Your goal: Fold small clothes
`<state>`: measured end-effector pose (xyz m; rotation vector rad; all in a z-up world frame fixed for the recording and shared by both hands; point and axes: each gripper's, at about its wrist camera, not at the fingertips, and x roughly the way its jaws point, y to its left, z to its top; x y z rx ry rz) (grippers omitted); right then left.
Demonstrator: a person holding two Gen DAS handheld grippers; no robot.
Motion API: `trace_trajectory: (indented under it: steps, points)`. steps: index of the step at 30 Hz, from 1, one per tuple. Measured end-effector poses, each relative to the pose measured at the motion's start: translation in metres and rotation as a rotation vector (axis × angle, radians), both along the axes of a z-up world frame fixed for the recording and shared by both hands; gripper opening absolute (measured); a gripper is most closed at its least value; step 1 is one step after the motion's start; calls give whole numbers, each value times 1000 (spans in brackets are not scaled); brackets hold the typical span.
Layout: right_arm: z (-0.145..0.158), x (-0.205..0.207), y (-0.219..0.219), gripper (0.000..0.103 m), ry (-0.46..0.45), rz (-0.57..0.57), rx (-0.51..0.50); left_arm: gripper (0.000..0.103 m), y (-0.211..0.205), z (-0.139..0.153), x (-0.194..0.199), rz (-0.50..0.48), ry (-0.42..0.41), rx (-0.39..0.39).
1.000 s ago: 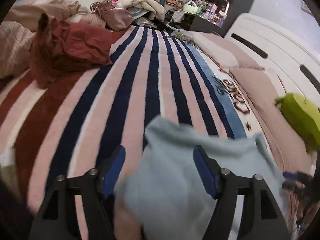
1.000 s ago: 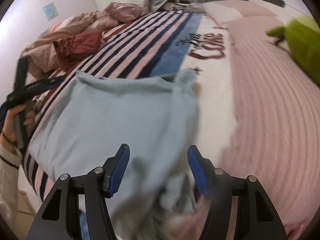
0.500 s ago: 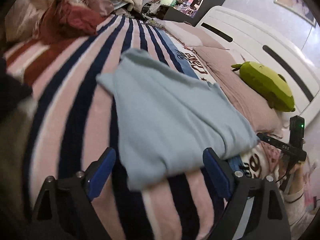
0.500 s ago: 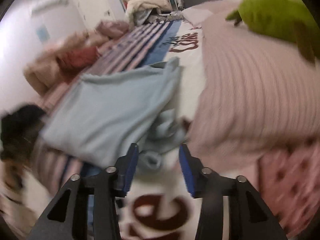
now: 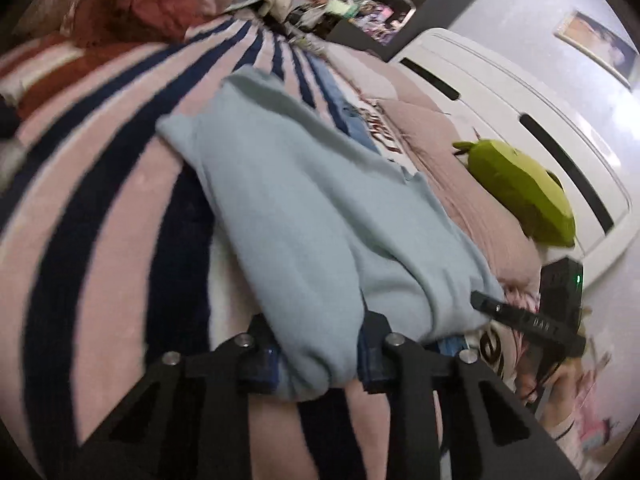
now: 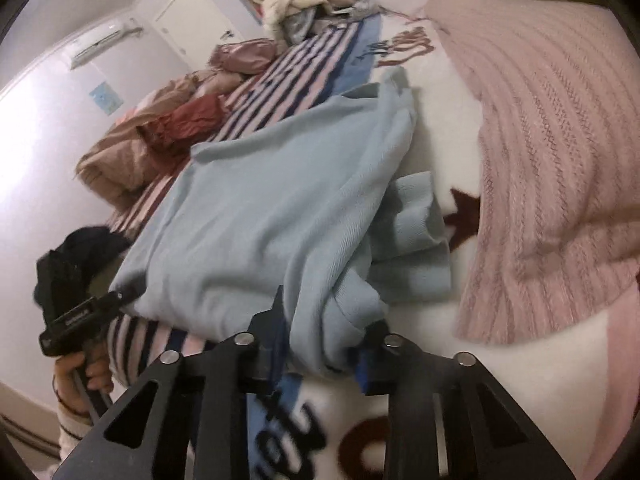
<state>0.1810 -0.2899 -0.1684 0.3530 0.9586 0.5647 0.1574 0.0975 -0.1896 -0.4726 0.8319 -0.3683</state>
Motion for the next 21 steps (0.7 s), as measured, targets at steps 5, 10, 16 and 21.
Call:
trace_trajectory:
  steps: [5,10,16,21]
  points:
    - [11,-45,-4,18,19,116,75,24,13,14,-67,-37,-24,-50]
    - [4,-72,-1,36,84,158,0,46,14,-1,-98,-66,63,75]
    - [50,-46,-14,67,-54,100,-91,67,37,40,-78,-28,-54,133]
    - [65,27,-3,68,-96,71,-189,78,40,51,23,-26,-59,190]
